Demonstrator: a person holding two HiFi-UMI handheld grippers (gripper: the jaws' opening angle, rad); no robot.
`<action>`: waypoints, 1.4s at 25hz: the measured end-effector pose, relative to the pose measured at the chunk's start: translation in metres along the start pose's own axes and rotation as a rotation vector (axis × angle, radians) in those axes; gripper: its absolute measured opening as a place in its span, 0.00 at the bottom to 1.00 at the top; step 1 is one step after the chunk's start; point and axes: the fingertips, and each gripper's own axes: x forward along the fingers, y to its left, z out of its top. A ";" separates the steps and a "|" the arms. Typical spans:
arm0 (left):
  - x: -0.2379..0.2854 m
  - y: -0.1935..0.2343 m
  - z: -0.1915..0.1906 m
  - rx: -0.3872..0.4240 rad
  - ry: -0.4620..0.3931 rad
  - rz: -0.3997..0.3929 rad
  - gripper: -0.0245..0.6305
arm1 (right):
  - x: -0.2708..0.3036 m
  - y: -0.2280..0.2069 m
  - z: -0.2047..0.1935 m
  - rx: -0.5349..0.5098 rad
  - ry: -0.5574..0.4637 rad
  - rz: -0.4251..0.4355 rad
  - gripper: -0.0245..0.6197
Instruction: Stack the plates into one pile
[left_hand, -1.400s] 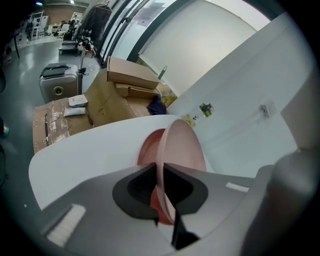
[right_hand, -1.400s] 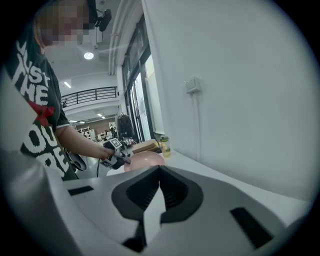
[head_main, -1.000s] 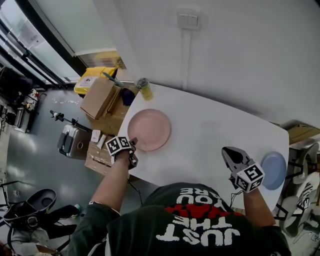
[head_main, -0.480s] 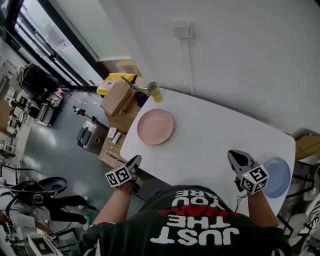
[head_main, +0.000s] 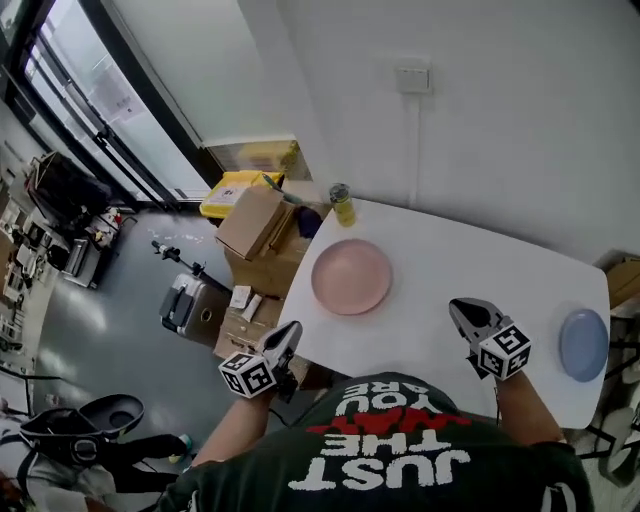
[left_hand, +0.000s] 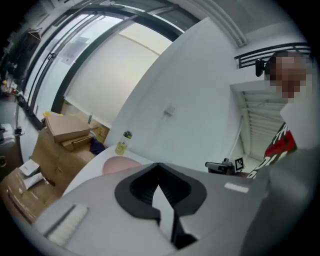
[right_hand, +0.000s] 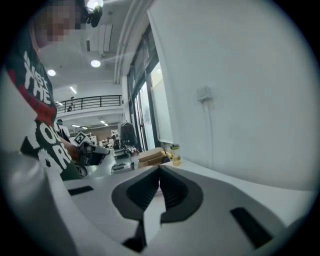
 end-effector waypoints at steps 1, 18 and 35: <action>-0.006 0.016 0.008 0.009 0.011 -0.026 0.05 | 0.020 0.014 0.000 0.021 0.004 -0.024 0.05; -0.005 0.077 0.065 0.137 0.132 -0.300 0.05 | 0.176 0.086 -0.096 0.519 0.233 -0.241 0.05; -0.033 0.086 0.029 0.195 0.253 -0.309 0.05 | 0.249 0.020 -0.197 1.076 0.228 -0.438 0.25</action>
